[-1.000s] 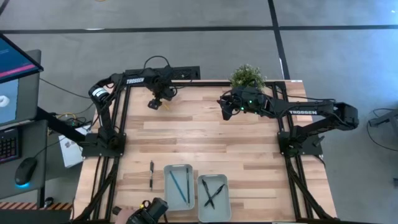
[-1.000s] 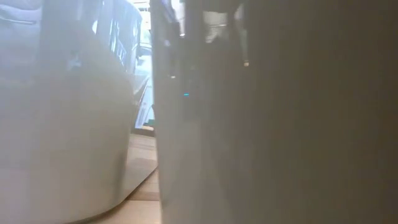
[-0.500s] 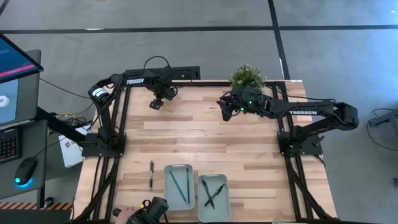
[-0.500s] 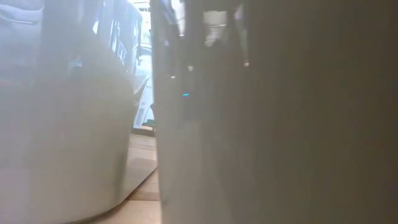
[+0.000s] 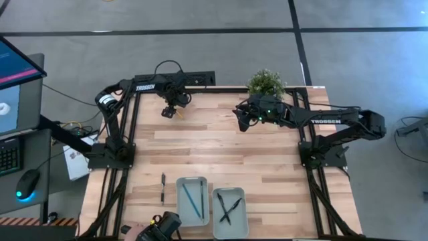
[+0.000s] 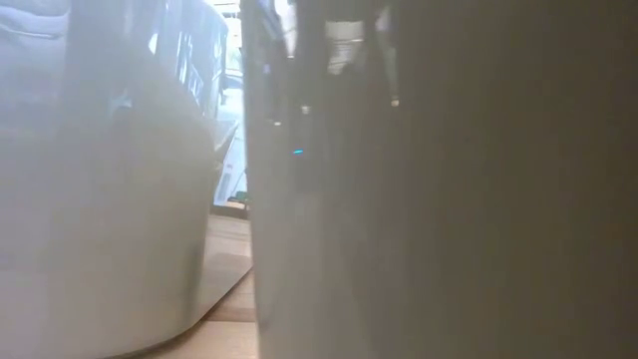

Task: Sort pens & pencils
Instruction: Put the yellow pencil into the left gray bin

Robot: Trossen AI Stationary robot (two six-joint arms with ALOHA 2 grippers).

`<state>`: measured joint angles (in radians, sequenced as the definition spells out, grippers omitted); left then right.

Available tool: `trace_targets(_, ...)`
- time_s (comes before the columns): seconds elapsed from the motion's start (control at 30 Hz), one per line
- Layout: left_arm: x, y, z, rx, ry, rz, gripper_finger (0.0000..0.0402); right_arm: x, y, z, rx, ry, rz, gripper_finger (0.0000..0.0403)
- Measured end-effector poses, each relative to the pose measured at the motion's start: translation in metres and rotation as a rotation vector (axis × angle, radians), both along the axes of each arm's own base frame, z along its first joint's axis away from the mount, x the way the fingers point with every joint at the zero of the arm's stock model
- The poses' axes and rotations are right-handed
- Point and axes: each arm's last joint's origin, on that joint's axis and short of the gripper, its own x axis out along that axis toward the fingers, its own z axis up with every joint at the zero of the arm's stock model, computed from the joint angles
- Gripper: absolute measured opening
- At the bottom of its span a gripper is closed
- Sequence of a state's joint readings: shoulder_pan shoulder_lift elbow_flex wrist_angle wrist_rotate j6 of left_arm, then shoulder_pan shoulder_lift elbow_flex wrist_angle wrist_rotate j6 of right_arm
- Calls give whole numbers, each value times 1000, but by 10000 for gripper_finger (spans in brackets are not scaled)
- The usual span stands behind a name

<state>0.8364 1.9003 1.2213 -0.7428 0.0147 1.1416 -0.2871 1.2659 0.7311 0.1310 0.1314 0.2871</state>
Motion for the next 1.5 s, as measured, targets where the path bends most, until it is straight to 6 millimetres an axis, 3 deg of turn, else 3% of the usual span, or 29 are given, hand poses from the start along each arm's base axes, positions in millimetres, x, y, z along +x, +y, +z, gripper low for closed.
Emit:
trace_targets(1.03,-2,-1,0,0,41,-23,251,-1,0,-2,8,26,0,157)
trace_targets(1.5,-2,-2,0,-7,41,20,203,-1,0,-2,8,26,-1,157)
